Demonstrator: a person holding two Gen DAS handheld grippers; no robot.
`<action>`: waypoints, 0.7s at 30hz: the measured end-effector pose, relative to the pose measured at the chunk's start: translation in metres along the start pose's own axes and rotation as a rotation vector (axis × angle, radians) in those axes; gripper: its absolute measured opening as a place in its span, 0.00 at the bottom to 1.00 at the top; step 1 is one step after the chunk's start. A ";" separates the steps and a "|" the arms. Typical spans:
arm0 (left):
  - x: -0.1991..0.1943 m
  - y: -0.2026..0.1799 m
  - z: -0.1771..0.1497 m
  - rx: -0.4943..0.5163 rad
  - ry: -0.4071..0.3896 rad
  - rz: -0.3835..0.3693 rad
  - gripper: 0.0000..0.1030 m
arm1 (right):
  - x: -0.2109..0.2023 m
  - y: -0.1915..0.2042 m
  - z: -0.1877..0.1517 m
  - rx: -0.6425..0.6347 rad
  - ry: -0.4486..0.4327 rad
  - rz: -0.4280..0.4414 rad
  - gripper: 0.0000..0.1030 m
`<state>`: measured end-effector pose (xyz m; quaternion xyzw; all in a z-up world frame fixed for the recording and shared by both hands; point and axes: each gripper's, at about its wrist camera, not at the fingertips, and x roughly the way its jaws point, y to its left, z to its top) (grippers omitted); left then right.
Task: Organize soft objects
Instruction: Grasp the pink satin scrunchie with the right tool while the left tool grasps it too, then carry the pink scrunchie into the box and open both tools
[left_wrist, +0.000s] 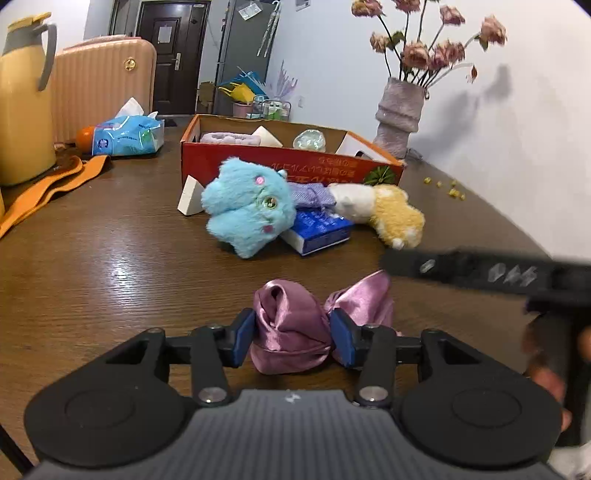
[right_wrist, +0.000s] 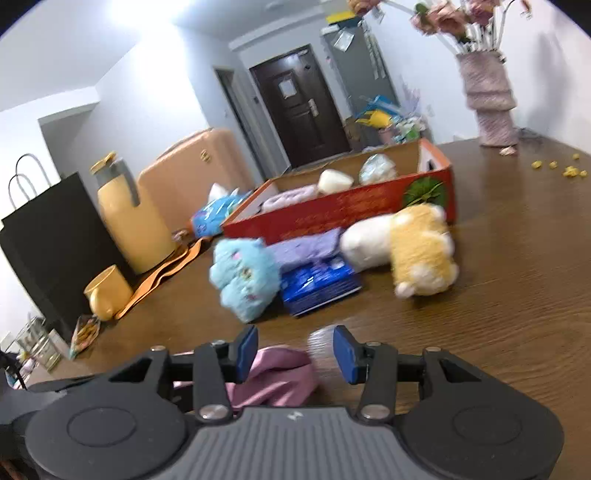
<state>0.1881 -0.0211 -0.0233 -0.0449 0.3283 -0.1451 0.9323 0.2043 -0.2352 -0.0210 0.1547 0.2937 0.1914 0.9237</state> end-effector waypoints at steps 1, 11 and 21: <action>-0.001 0.002 0.001 -0.005 0.003 -0.008 0.45 | 0.005 0.003 -0.002 -0.007 0.015 -0.002 0.43; -0.003 0.004 -0.007 -0.003 -0.016 -0.031 0.14 | 0.015 0.016 -0.033 -0.079 0.049 -0.027 0.05; -0.021 -0.002 -0.007 0.029 -0.065 -0.046 0.12 | -0.010 0.029 -0.028 -0.144 -0.034 -0.035 0.04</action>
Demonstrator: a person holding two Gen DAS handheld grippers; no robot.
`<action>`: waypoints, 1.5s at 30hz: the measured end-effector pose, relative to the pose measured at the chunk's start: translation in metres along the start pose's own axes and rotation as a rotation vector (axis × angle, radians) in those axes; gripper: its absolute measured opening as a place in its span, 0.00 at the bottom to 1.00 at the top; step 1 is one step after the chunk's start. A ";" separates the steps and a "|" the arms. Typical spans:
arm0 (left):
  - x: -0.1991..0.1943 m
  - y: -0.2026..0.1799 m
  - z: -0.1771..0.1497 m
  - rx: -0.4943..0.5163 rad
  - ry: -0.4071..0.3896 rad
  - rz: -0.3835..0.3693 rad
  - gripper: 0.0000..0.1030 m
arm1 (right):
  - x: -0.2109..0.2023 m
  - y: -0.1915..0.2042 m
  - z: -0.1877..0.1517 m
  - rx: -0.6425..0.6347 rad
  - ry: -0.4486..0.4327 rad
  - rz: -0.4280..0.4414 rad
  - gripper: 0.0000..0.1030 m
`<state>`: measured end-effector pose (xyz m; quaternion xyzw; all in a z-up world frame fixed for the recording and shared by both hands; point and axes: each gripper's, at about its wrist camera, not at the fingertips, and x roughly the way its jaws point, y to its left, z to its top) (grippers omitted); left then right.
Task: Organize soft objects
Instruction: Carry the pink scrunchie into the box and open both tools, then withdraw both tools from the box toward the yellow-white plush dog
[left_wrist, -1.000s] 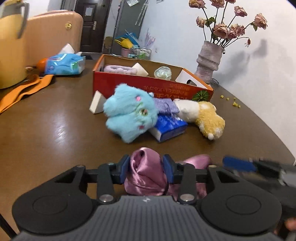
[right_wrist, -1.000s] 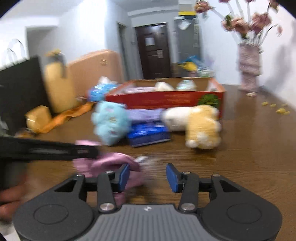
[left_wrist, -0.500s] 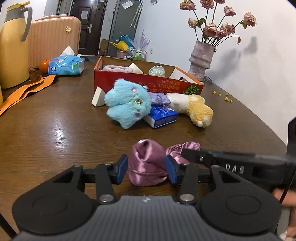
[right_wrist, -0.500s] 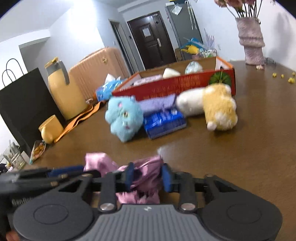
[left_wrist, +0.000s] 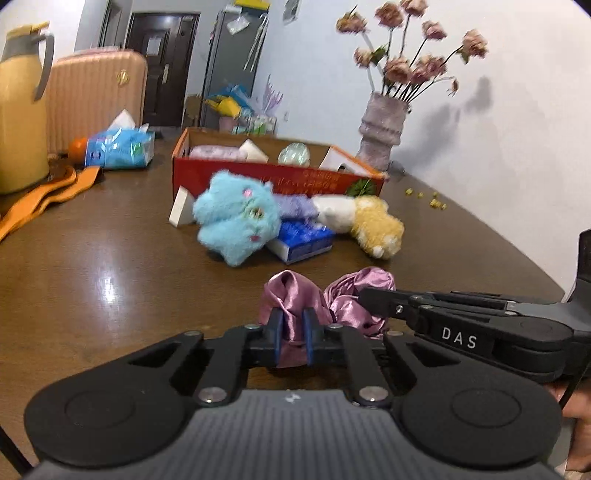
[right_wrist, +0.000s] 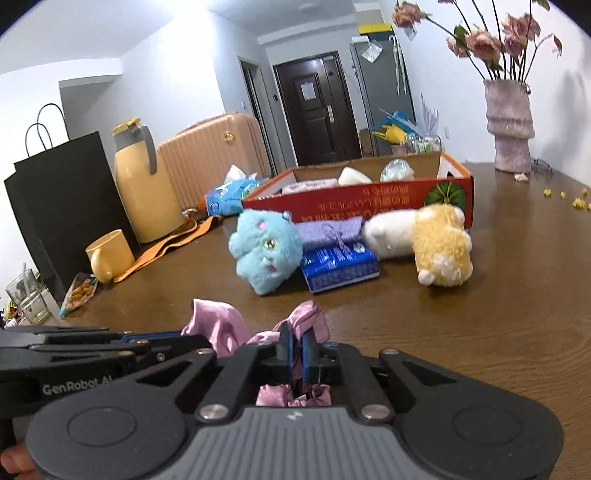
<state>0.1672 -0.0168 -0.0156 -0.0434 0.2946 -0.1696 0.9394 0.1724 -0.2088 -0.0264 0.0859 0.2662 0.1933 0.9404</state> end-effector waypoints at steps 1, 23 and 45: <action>-0.002 0.000 0.004 0.006 -0.010 -0.003 0.12 | -0.003 0.000 0.003 -0.001 -0.010 0.007 0.04; 0.189 0.101 0.220 -0.035 0.107 0.121 0.11 | 0.236 -0.056 0.245 0.101 0.206 0.127 0.05; 0.119 0.071 0.230 0.038 -0.031 0.191 0.51 | 0.172 -0.048 0.251 -0.018 0.085 -0.043 0.40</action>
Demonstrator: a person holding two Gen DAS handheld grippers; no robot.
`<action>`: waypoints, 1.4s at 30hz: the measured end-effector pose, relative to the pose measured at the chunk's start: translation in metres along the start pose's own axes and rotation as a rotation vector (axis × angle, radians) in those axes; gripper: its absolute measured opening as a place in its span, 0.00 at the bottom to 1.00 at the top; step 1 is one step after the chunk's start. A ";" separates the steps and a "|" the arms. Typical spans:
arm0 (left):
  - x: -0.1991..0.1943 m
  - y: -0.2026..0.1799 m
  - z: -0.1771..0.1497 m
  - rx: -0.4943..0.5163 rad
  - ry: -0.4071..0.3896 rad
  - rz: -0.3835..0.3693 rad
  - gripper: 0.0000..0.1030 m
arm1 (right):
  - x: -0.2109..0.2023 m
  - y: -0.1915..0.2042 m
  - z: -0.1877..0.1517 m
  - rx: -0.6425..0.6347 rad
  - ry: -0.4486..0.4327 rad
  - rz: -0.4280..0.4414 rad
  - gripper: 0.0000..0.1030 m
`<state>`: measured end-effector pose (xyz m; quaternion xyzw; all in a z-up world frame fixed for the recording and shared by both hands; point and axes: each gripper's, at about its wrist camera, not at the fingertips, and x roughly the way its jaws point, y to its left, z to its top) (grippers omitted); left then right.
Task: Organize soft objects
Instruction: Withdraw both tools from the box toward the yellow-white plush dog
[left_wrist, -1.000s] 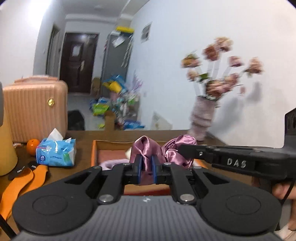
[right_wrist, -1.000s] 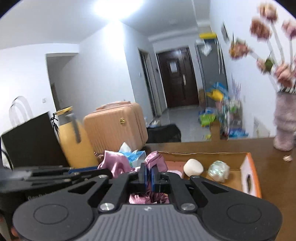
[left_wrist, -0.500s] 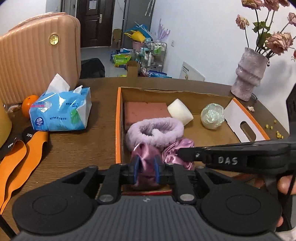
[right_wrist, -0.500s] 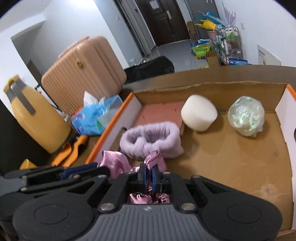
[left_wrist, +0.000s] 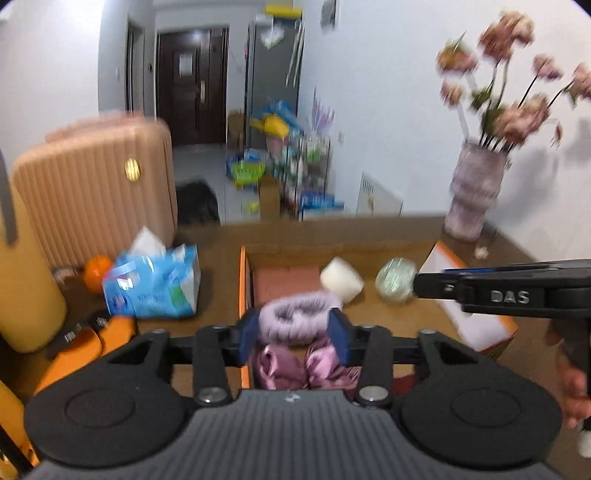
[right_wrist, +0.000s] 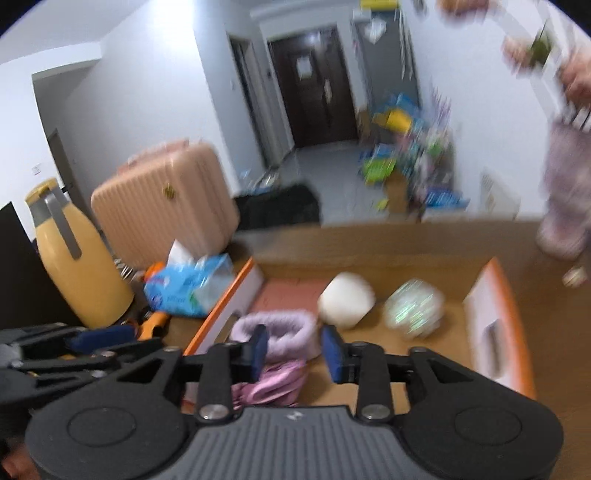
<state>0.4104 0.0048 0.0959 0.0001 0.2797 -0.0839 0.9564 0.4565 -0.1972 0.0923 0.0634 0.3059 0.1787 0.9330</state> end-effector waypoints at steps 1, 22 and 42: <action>-0.013 -0.004 0.002 -0.005 -0.033 -0.007 0.57 | -0.018 0.000 0.001 -0.026 -0.037 -0.027 0.43; -0.163 -0.063 -0.072 0.079 -0.460 0.003 0.99 | -0.210 -0.003 -0.088 -0.131 -0.470 -0.164 0.92; -0.215 -0.050 -0.255 -0.007 -0.237 0.008 1.00 | -0.275 0.021 -0.302 -0.112 -0.396 -0.163 0.96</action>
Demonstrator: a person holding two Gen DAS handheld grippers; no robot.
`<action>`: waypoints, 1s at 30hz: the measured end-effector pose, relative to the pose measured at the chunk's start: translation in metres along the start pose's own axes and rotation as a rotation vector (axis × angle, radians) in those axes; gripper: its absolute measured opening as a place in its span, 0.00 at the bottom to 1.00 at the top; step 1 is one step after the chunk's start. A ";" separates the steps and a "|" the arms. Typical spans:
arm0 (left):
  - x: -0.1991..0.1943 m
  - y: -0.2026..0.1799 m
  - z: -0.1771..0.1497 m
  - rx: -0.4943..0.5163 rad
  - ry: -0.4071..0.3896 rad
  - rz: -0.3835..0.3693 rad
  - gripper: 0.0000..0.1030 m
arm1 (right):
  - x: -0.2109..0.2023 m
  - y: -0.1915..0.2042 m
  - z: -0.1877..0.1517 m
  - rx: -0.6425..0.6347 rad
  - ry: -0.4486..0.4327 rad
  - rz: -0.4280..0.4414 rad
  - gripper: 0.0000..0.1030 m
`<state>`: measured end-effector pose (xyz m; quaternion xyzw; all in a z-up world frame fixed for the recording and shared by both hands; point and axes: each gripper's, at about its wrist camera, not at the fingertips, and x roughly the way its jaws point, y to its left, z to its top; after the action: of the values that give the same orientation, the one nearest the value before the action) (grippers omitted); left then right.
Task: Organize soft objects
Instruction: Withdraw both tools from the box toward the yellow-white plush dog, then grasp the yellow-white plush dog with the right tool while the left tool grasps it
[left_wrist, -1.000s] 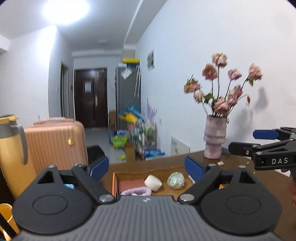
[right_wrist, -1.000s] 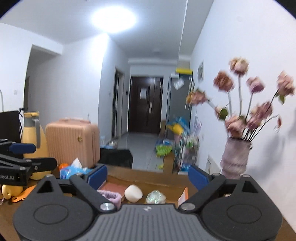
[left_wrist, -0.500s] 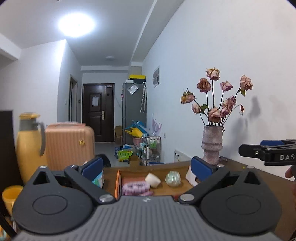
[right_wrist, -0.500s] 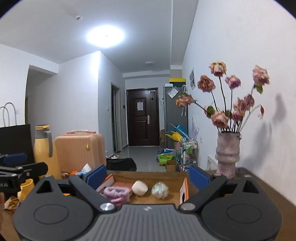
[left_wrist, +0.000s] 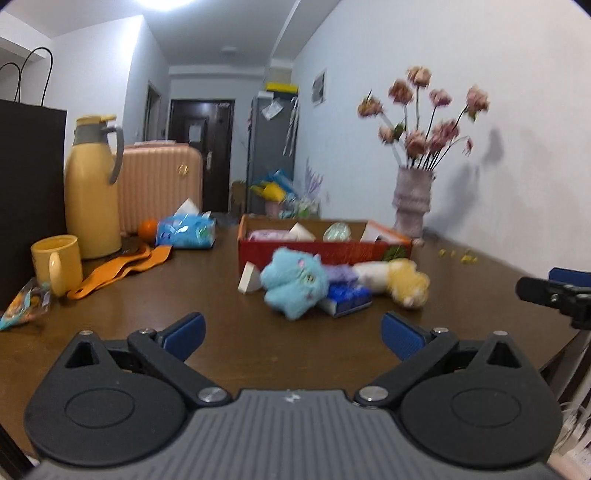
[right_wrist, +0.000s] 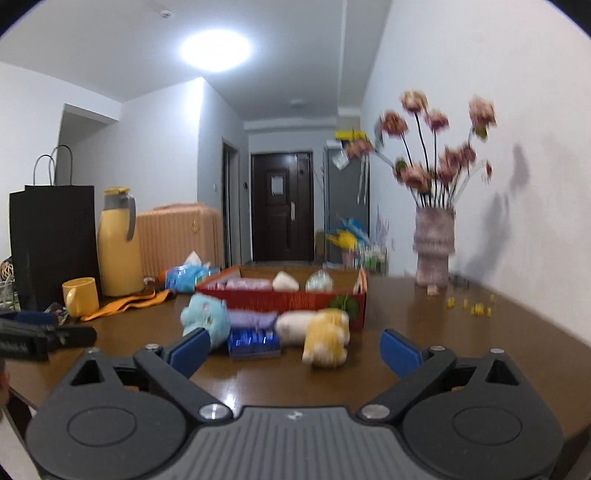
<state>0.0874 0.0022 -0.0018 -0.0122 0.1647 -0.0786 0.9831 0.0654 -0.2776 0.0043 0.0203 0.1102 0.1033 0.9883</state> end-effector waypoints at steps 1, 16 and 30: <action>0.001 0.001 0.001 -0.003 0.002 -0.002 1.00 | 0.002 0.000 -0.001 0.003 0.012 0.010 0.96; 0.069 -0.018 0.017 0.000 0.090 -0.066 1.00 | 0.069 -0.024 -0.009 0.067 0.130 -0.022 0.84; 0.170 -0.051 0.048 0.037 0.164 -0.133 1.00 | 0.223 -0.051 0.012 0.125 0.285 -0.037 0.63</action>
<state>0.2539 -0.0751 -0.0084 0.0013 0.2420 -0.1475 0.9590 0.2909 -0.2814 -0.0352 0.0650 0.2557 0.0800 0.9613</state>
